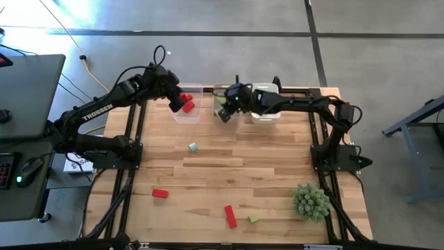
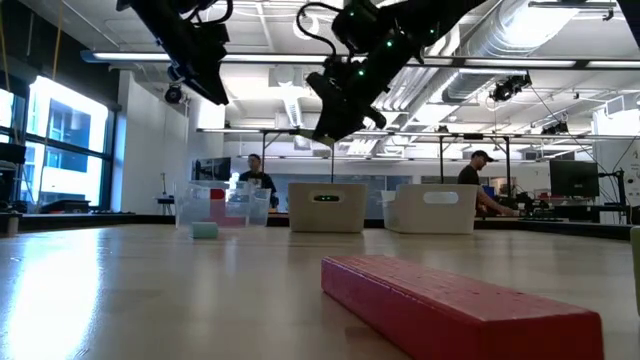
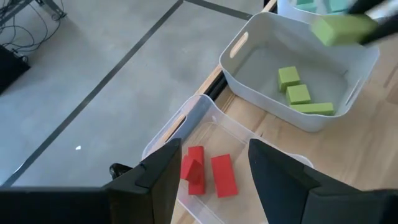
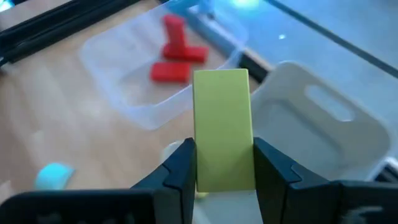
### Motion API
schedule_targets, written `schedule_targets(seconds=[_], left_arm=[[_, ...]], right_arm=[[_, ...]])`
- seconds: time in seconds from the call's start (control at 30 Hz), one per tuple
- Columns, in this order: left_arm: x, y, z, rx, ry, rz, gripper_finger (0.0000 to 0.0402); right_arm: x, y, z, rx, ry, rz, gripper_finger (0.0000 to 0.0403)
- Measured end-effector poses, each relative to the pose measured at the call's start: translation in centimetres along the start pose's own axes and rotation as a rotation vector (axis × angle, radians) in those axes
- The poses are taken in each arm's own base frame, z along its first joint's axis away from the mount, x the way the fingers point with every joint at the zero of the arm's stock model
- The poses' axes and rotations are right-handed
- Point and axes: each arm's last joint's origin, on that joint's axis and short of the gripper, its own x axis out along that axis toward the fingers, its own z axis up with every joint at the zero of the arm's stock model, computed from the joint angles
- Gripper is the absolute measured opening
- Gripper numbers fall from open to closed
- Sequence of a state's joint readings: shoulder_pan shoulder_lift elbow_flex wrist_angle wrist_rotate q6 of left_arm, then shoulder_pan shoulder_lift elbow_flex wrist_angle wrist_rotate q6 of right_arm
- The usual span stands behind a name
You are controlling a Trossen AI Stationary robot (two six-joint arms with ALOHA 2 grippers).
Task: Sort & place blocks by color
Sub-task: Put the green block into the gray bin
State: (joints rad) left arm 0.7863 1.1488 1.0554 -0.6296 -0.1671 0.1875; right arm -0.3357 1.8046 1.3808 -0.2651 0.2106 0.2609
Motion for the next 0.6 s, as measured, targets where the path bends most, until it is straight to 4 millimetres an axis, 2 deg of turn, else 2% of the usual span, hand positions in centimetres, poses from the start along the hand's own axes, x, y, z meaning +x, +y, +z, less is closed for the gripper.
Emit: schedule_targets(seconds=[0.27, 0.47, 0.6], left_arm=[[0.6, -0.1, 0.0, 0.003, 0.019, -0.005, 0.0175], [1.8, -0.3, -0.1, 0.006, 0.060, -0.012, 0.0175], [2.9, -0.5, -0.2, -0.010, 0.087, -0.016, 0.0175]], right_arm=[[1.2, -3.4, 0.6, 0.049, -0.005, -0.041, 0.0096], [3.6, -3.9, -1.1, 0.040, 0.110, 0.009, 0.0096], [4.5, -3.9, -2.1, 0.052, 0.172, 0.023, 0.0096]])
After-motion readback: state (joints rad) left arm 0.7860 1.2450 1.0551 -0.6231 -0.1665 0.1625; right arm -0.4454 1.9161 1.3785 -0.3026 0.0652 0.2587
